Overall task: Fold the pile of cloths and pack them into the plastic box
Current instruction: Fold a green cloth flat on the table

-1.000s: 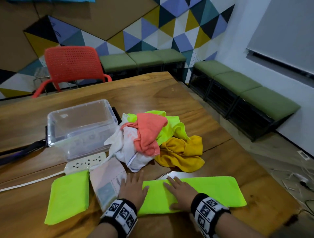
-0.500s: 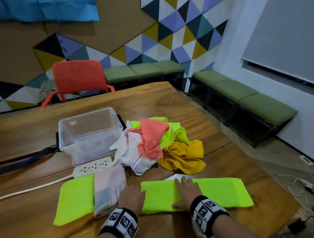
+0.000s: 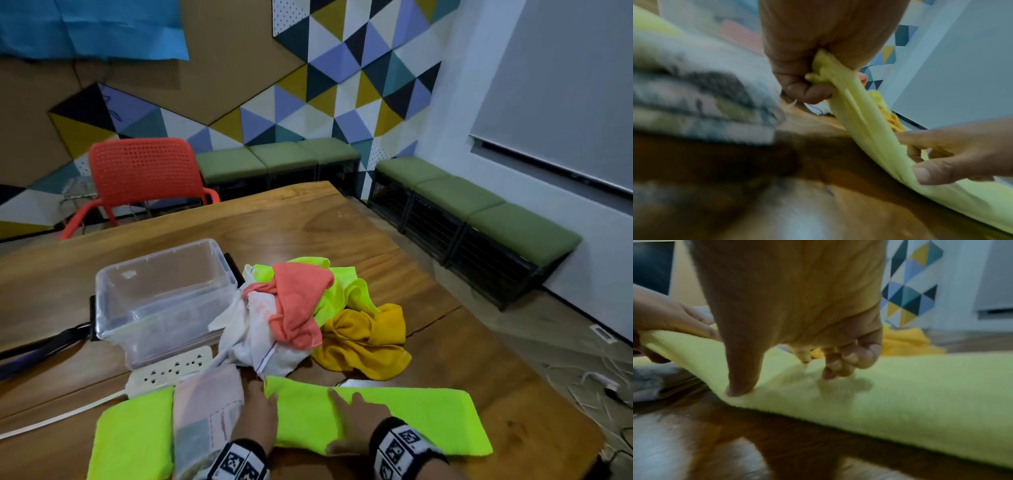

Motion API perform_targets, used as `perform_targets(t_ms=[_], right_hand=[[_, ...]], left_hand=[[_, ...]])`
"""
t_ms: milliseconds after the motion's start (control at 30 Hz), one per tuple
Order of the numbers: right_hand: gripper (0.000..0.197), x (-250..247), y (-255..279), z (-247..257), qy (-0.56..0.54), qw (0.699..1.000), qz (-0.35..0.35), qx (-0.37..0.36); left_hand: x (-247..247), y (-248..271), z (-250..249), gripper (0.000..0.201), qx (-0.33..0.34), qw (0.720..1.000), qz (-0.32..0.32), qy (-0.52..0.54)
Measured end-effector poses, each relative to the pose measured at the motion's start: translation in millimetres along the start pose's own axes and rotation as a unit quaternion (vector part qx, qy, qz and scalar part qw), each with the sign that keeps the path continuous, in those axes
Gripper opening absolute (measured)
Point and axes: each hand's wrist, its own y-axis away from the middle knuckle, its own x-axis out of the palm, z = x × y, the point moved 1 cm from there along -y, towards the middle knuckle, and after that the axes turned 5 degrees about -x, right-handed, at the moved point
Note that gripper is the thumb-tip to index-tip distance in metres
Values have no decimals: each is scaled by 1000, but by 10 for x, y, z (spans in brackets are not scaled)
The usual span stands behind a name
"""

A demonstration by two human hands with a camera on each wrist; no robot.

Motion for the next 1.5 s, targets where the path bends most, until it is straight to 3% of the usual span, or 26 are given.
perform_targets(t_ms=[267, 400, 500, 567, 600, 700, 767, 900, 1000, 1067, 1100, 1233, 1300, 1367, 1433, 1500], right_hand=[[110, -13, -246, 503, 15, 999, -19, -30], [111, -50, -263, 486, 20, 999, -18, -39], [87, -106, -222, 412, -66, 994, -73, -50], [50, -198, -178, 352, -234, 958, -151, -72], [37, -242, -142, 323, -346, 920, -164, -86], [44, -316, 0, 231, -612, 785, -69, -71], [39, -279, 61, 141, -647, 759, -26, -63], [19, -77, 85, -45, -593, 802, -57, -41], [17, 81, 47, -114, -639, 764, -83, 9], [26, 182, -14, -163, -636, 761, -124, 31], [32, 217, -37, -181, -607, 780, -149, 39], [55, 310, -41, -214, -457, 860, -217, 59], [53, 272, 33, -220, -299, 911, -281, 50], [43, 250, 70, -196, -199, 937, -288, 3], [42, 262, 45, -177, -154, 961, -230, -21], [44, 271, 1, -191, -142, 971, -191, -5]], left_hand=[[-402, 7, 134, 47, 40, 996, -58, -45], [-445, -24, 184, 62, 60, 996, -30, -61], [-479, 27, 115, 71, 102, 994, -18, -27], [-460, 124, -15, 74, 138, 989, 21, 48], [-421, 173, -84, 75, 150, 984, 52, 85], [-208, 309, -270, 81, 167, 971, 123, 117], [-30, 355, -322, 79, 153, 965, 168, 133], [179, 324, -277, 57, 139, 961, 201, 126], [216, 257, -203, 41, 216, 972, 82, -30], [248, 278, -169, 48, 267, 951, 16, -156], [294, 261, -128, 52, 298, 935, 0, -193], [482, 181, -53, 81, 301, 898, -25, -321], [590, 70, 7, 108, 304, 895, -37, -323], [759, -3, 127, 124, 300, 901, -22, -314], [601, 108, -40, 105, 318, 903, 2, -289], [503, 188, -107, 72, 255, 946, 10, -201]])
